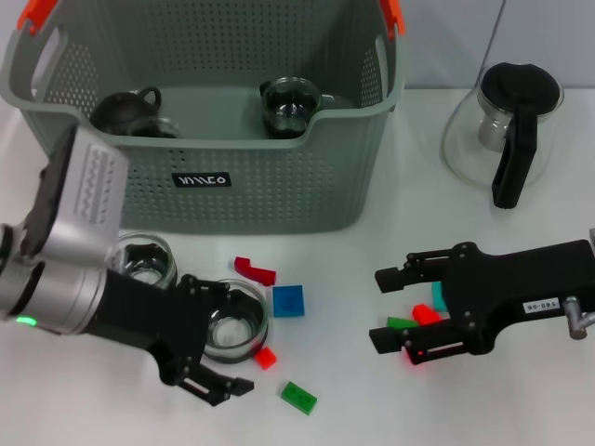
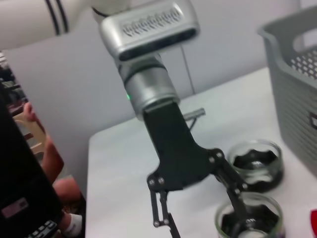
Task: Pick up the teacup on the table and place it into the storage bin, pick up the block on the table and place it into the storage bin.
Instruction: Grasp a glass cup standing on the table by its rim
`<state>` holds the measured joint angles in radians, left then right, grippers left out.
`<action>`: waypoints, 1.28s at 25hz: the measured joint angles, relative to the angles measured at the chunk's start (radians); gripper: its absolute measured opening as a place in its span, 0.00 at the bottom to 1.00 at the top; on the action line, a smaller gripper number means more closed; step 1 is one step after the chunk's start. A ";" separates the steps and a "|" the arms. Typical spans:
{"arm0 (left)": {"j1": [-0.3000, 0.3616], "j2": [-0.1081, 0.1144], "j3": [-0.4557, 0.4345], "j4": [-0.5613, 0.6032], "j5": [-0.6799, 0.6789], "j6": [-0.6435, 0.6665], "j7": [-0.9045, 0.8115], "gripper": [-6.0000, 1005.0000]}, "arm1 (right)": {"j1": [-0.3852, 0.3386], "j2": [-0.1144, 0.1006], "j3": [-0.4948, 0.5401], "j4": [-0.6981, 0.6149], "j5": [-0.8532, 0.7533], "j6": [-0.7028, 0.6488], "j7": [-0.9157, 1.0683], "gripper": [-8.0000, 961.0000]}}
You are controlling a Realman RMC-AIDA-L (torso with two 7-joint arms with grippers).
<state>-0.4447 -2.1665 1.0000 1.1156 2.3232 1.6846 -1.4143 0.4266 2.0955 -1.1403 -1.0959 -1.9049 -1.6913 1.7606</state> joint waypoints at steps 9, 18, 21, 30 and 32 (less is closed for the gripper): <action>-0.021 -0.002 0.072 0.025 0.102 -0.052 -0.065 0.89 | 0.018 0.000 0.053 0.054 -0.028 0.001 -0.005 0.85; -0.016 -0.007 0.252 0.062 0.181 -0.142 -0.194 0.89 | 0.025 -0.003 0.054 0.086 -0.032 0.007 -0.005 0.85; -0.019 -0.007 0.286 0.063 0.189 -0.162 -0.214 0.89 | 0.030 -0.003 0.054 0.095 -0.032 0.008 -0.006 0.85; -0.031 -0.007 0.299 0.072 0.188 -0.181 -0.299 0.81 | 0.031 -0.005 0.080 0.095 -0.033 0.008 -0.006 0.84; -0.029 -0.008 0.300 0.073 0.188 -0.189 -0.309 0.72 | 0.032 -0.005 0.081 0.095 -0.033 0.008 -0.006 0.84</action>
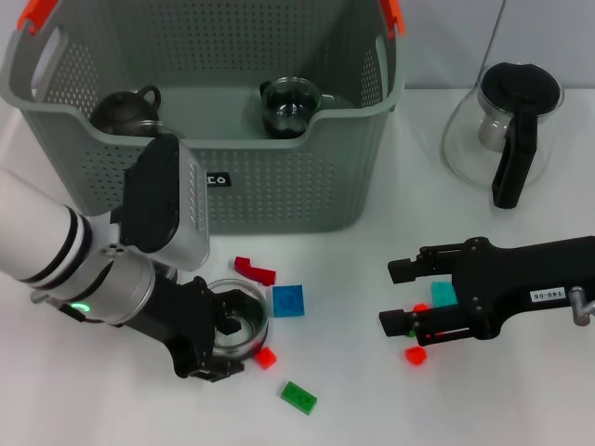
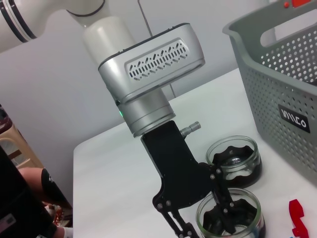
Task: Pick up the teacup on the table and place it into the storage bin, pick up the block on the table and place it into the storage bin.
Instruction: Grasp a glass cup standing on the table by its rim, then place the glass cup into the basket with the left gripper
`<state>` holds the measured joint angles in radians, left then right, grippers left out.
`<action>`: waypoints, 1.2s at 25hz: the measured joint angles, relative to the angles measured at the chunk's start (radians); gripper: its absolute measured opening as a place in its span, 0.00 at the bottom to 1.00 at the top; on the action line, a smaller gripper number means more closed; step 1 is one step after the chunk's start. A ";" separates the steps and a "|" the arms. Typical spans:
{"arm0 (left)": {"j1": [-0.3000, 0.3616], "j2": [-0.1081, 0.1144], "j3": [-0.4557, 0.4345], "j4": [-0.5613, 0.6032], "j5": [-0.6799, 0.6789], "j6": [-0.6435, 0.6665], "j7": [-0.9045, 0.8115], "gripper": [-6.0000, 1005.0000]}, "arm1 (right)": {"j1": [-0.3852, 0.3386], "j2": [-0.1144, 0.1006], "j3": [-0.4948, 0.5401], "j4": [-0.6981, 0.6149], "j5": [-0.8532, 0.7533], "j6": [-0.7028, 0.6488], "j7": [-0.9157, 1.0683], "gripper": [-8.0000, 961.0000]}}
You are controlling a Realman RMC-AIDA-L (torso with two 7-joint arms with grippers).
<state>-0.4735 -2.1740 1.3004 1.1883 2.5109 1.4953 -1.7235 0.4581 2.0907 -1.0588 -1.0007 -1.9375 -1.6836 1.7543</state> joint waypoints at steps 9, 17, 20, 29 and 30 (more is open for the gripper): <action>0.003 -0.001 0.032 -0.002 0.002 -0.026 -0.026 0.22 | 0.002 -0.003 0.019 0.000 0.000 -0.001 0.000 0.84; 0.003 0.000 0.032 -0.002 0.007 -0.011 -0.020 0.11 | 0.003 -0.003 0.024 0.001 0.000 -0.001 -0.001 0.84; 0.002 0.001 0.004 0.033 -0.040 0.083 -0.026 0.07 | 0.004 -0.003 0.023 0.001 0.000 0.000 -0.003 0.84; -0.062 0.006 -0.232 0.063 -0.325 0.330 -0.098 0.07 | -0.014 -0.031 0.039 0.001 0.000 -0.040 0.003 0.84; -0.083 0.007 -0.289 0.061 -0.384 0.351 -0.119 0.07 | -0.017 -0.037 0.046 0.003 -0.003 -0.056 0.005 0.84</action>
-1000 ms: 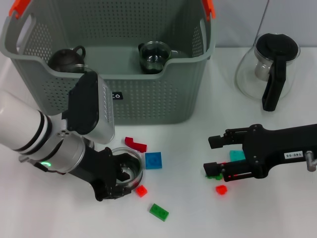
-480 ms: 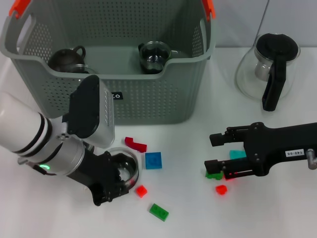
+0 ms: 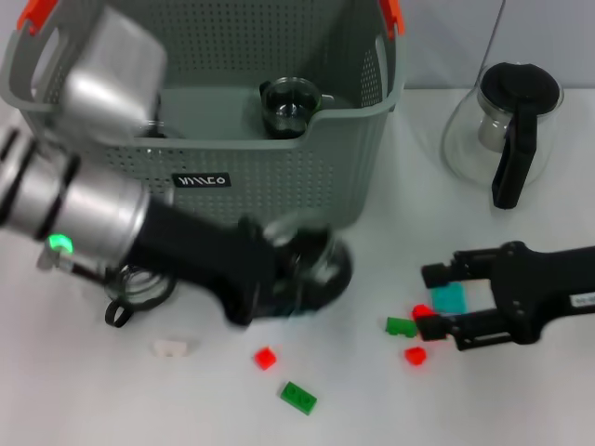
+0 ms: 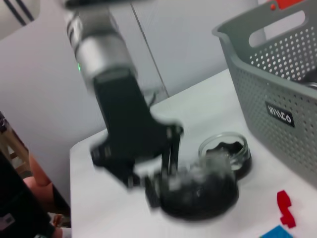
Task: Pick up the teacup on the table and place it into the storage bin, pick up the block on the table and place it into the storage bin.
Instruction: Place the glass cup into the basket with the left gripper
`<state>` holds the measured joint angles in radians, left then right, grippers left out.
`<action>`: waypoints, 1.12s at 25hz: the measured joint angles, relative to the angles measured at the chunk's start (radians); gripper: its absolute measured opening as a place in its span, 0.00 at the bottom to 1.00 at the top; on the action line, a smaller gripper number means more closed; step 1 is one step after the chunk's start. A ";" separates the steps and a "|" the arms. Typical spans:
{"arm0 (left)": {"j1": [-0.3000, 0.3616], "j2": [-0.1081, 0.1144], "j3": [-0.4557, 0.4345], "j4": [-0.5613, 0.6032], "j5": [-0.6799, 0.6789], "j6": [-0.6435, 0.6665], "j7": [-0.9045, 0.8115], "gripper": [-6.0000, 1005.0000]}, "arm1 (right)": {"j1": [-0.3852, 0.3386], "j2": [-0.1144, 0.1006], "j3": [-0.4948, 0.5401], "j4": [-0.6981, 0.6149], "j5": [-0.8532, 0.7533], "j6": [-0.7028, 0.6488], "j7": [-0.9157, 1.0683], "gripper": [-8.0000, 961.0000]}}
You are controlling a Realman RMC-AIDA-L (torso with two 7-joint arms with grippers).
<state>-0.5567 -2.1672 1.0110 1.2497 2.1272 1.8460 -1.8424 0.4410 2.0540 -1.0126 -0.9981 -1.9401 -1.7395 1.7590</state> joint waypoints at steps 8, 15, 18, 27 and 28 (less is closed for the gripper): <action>-0.116 0.013 -0.142 -0.005 -0.114 -0.279 -0.105 0.06 | -0.007 -0.030 0.091 0.058 -0.094 -0.100 -0.015 0.84; -0.311 0.094 -0.047 -0.328 0.015 -0.745 -0.258 0.06 | -0.003 -0.019 0.093 0.064 -0.123 -0.093 -0.042 0.84; -0.385 0.100 -0.042 -0.461 0.082 -0.875 -0.268 0.06 | 0.004 -0.019 0.093 0.074 -0.132 -0.091 -0.051 0.84; -0.448 0.058 0.015 -0.582 0.193 -1.095 -0.275 0.07 | 0.007 -0.019 0.094 0.081 -0.135 -0.087 -0.055 0.84; -0.449 0.053 0.020 -0.584 0.201 -1.105 -0.277 0.07 | 0.008 -0.020 0.094 0.082 -0.135 -0.087 -0.055 0.84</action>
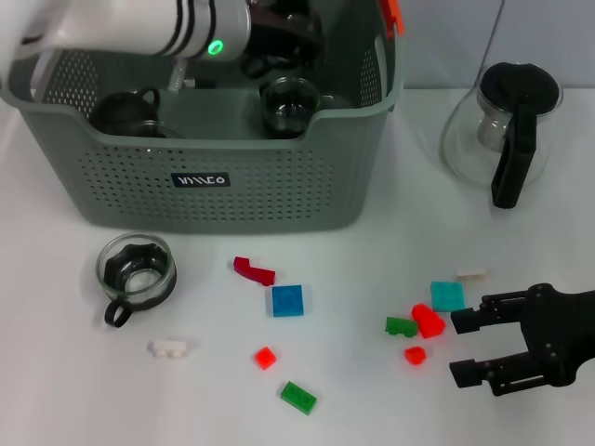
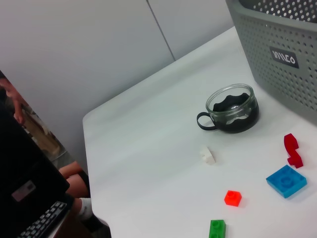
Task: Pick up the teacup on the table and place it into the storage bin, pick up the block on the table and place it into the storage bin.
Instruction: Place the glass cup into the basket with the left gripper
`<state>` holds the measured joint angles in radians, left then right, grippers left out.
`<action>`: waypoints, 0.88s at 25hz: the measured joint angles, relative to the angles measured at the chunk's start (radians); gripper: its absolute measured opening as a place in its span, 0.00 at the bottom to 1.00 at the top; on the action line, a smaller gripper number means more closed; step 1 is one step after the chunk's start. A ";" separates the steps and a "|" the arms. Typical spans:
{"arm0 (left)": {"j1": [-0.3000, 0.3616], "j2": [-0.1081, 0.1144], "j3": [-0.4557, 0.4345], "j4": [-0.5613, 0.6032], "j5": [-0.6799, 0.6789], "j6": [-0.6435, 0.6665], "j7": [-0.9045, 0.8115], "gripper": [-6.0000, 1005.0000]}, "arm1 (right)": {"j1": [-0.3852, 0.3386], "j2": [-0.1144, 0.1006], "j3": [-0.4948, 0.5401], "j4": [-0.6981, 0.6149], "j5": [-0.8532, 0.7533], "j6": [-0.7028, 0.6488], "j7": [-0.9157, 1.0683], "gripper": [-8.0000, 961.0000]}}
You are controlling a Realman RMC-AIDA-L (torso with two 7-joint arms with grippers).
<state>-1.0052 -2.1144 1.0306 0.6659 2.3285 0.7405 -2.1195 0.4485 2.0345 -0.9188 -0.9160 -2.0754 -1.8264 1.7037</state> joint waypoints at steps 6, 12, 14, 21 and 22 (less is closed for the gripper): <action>0.002 -0.022 0.008 -0.016 0.097 -0.073 -0.048 0.08 | 0.001 0.002 0.000 0.003 0.000 0.000 -0.001 0.84; 0.011 -0.021 0.012 -0.038 0.104 -0.091 -0.050 0.25 | 0.001 0.006 0.000 0.005 0.000 0.004 -0.009 0.84; 0.016 -0.020 0.012 -0.039 0.104 -0.091 -0.050 0.26 | 0.001 0.007 0.000 0.005 0.000 0.005 -0.010 0.84; 0.053 -0.022 0.007 0.006 0.105 -0.084 -0.070 0.35 | 0.000 0.008 0.000 0.005 0.000 0.006 -0.014 0.84; 0.064 -0.023 0.008 0.028 0.105 -0.078 -0.084 0.36 | 0.000 0.009 0.000 0.005 0.000 0.006 -0.014 0.84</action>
<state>-0.9413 -2.1374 1.0385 0.6941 2.4337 0.6624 -2.2030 0.4481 2.0435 -0.9188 -0.9109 -2.0754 -1.8207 1.6895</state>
